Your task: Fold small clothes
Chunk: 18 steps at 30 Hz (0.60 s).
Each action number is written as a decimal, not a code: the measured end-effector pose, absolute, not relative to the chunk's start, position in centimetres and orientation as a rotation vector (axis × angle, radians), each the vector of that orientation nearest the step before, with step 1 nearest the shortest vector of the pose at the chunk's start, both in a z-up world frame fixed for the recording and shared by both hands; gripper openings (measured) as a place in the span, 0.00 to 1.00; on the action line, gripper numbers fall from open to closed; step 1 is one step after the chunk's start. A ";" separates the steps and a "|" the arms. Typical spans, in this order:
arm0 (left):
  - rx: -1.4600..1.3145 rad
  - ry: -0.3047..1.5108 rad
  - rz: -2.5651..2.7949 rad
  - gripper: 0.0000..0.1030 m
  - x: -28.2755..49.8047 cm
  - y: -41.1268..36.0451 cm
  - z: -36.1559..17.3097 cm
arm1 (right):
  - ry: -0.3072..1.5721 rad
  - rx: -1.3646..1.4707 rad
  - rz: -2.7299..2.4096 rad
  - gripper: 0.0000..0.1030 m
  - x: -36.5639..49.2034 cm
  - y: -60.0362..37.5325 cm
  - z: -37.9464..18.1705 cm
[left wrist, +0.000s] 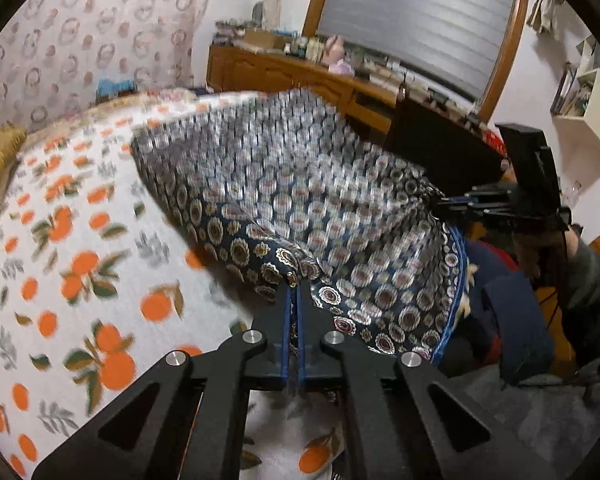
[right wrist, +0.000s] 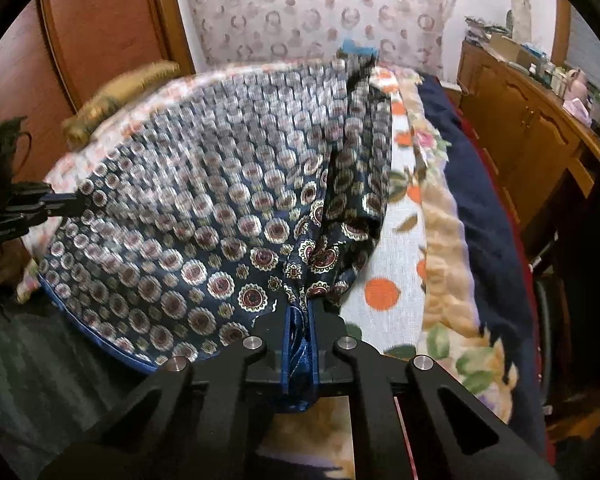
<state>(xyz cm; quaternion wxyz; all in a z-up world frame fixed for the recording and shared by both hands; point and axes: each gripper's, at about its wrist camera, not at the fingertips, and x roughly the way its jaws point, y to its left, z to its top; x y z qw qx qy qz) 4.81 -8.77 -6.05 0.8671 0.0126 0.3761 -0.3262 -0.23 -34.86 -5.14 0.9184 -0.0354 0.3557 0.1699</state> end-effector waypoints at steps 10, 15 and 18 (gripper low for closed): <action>-0.041 0.676 -0.606 0.03 9.0 -7.5 -2.1 | 0.516 -0.025 0.380 0.06 1.1 -35.0 0.9; -0.071 0.666 -0.576 0.03 12.5 -6.8 -1.2 | 0.469 -0.029 0.379 0.05 5.4 -34.1 3.1; -0.074 0.669 -0.558 0.03 14.7 -6.5 -1.1 | 0.469 -0.039 0.372 0.05 8.5 -33.5 3.6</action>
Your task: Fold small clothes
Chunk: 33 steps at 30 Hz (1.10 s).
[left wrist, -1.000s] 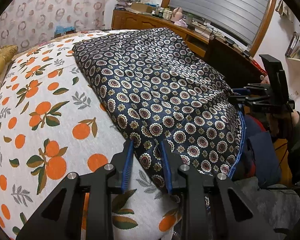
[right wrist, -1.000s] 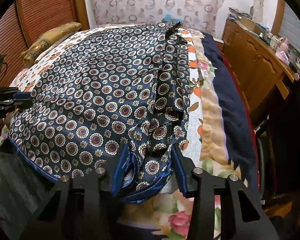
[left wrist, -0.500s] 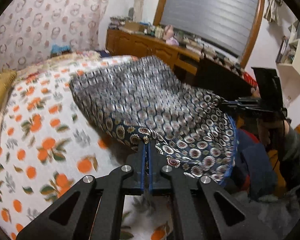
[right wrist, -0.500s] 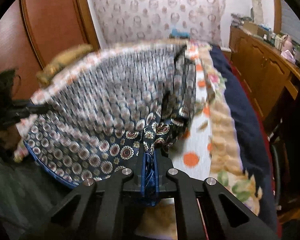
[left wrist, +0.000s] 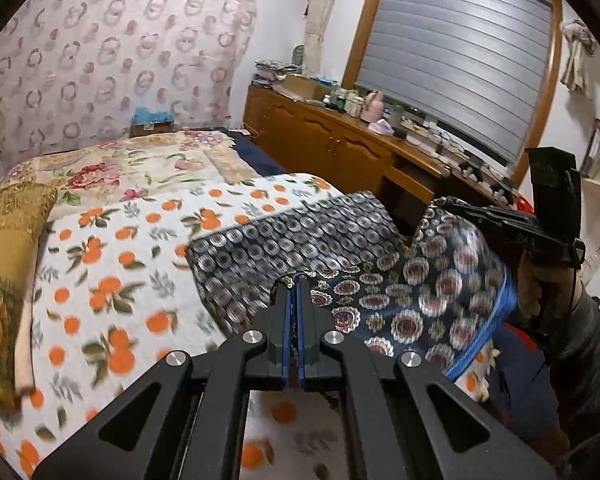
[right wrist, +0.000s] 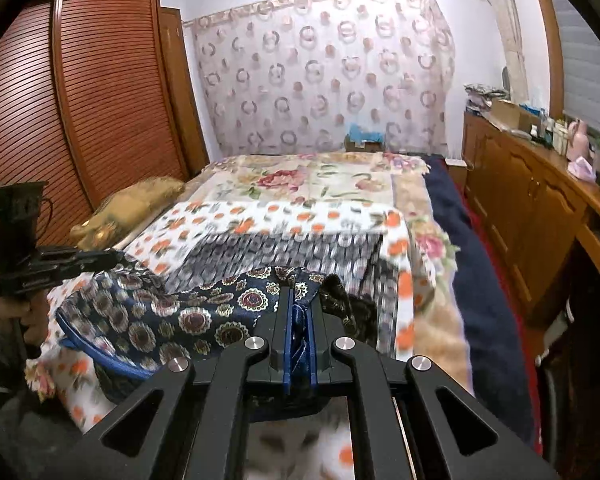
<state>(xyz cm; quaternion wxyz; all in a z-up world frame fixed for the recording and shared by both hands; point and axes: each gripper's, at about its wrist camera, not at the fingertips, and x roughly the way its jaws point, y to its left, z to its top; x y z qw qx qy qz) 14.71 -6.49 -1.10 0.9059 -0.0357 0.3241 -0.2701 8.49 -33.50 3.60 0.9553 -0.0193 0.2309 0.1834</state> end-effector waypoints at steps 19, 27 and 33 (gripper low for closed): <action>-0.049 0.796 -0.491 0.03 23.0 -6.8 -4.0 | 0.576 -0.080 0.331 0.05 18.4 -31.3 2.8; -0.053 0.829 -0.499 0.03 24.5 -6.9 -4.8 | 0.600 -0.035 0.337 0.05 19.3 -31.9 3.3; -0.040 0.847 -0.495 0.03 24.5 -7.0 -5.0 | 0.597 -0.036 0.327 0.10 19.4 -32.1 3.6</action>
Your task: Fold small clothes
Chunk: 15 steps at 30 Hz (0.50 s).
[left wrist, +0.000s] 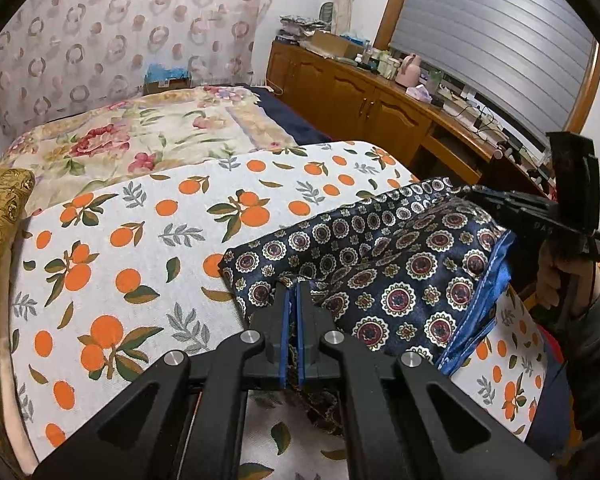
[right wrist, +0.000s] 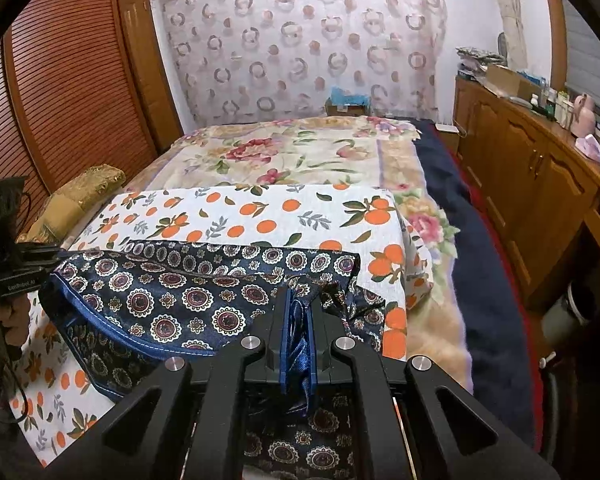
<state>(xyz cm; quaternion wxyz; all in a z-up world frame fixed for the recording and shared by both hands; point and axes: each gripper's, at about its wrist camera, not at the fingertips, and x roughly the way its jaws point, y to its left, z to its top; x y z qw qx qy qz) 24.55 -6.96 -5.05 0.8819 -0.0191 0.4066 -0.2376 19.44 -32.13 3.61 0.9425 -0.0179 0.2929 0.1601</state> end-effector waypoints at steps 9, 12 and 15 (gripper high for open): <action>-0.008 0.789 -0.460 0.40 23.3 -6.0 -4.0 | 0.555 -0.073 0.277 0.26 18.2 -32.8 4.6; 0.002 0.780 -0.449 0.47 22.6 -5.0 -3.8 | 0.550 -0.090 0.265 0.40 17.2 -33.1 4.7; 0.019 0.790 -0.437 0.61 21.7 -3.9 -4.3 | 0.551 -0.120 0.259 0.43 16.1 -33.3 4.6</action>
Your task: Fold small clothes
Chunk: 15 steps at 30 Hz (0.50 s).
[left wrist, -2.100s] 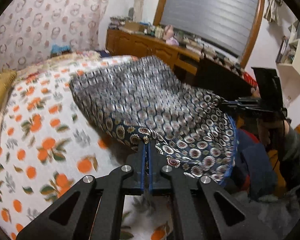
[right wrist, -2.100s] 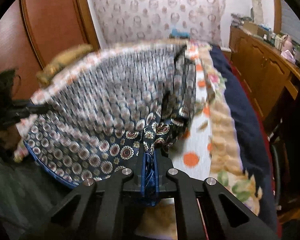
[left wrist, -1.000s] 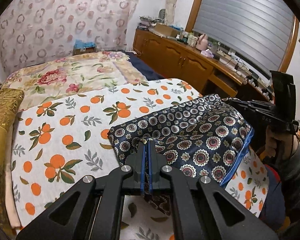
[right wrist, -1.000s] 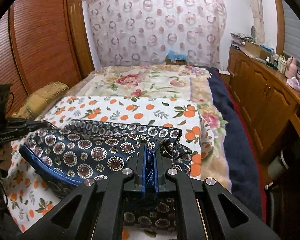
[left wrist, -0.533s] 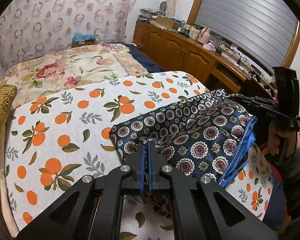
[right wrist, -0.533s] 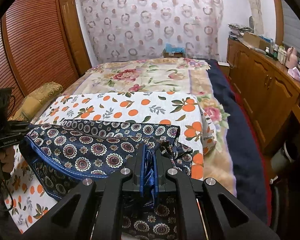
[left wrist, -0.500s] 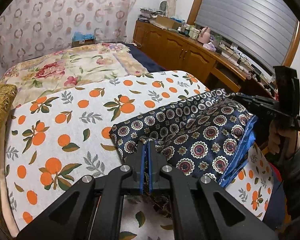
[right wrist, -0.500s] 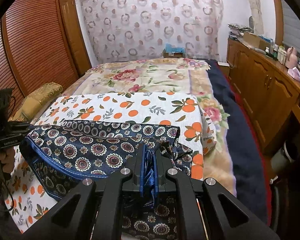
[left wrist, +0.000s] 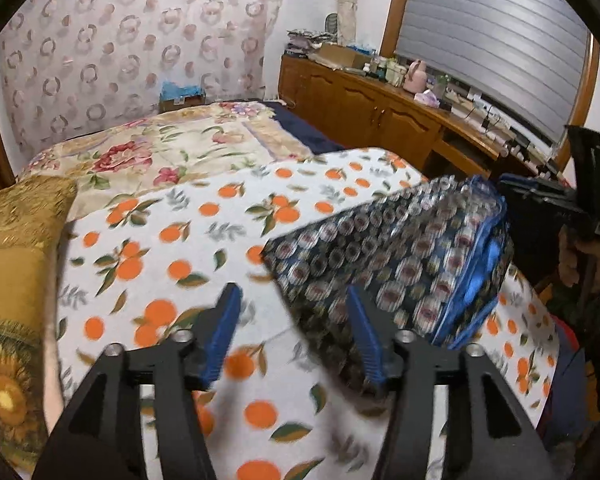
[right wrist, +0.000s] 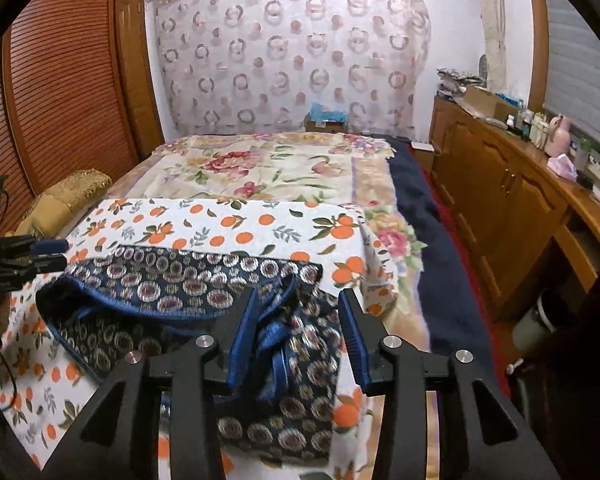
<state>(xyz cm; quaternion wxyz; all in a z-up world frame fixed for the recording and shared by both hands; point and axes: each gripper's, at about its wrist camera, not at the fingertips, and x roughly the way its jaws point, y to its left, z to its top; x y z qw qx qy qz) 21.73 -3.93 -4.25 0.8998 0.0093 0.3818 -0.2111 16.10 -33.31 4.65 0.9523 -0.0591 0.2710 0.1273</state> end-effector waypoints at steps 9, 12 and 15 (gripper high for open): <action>0.093 0.868 -0.472 0.66 19.8 -3.8 -7.0 | 0.617 -0.175 0.247 0.45 14.4 -34.5 3.5; 0.137 0.866 -0.496 0.66 19.5 -5.1 -7.2 | 0.654 -0.215 0.262 0.45 14.6 -34.2 2.6; 0.150 0.860 -0.498 0.66 20.1 -6.0 -6.9 | 0.675 -0.221 0.290 0.45 15.4 -33.9 2.2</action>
